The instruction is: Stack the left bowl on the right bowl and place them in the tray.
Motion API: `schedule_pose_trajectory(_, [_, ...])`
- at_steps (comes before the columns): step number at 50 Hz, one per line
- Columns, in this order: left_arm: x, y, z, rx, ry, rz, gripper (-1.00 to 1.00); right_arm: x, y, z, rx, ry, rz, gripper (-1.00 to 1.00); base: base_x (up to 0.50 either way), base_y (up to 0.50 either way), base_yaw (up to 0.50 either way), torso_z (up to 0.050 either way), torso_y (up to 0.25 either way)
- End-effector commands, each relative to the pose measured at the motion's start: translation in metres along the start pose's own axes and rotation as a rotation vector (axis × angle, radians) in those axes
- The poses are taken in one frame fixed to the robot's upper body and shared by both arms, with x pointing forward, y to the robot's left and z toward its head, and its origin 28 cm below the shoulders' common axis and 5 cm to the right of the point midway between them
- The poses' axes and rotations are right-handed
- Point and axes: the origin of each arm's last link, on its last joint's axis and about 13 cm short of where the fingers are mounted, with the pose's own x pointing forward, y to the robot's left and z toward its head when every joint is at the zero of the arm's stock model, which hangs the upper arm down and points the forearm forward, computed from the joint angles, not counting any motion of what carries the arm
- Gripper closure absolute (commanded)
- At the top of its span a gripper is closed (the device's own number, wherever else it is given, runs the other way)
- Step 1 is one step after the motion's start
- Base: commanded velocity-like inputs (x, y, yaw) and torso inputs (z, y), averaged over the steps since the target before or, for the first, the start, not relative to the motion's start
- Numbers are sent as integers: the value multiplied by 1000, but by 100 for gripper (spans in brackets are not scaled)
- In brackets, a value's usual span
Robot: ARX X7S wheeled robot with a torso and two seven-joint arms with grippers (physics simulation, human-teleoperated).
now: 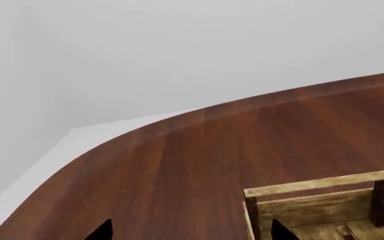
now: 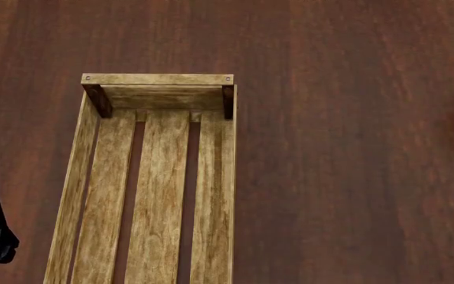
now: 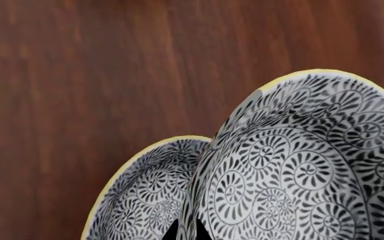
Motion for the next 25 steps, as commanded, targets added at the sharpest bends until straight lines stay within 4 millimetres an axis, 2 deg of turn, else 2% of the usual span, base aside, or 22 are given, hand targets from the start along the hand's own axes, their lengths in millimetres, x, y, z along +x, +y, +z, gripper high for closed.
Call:
schedule_pose_trajectory(1, [-1, 0, 0, 1, 0, -5, -100, 4, 1, -6, 2, 2, -12, 100, 0, 0, 0, 0, 0])
schedule_pose_trajectory(25, [0, 0, -1, -2, 0, -4, -100, 11, 13, -14, -1, 16, 35, 100, 0, 0, 0, 0, 0])
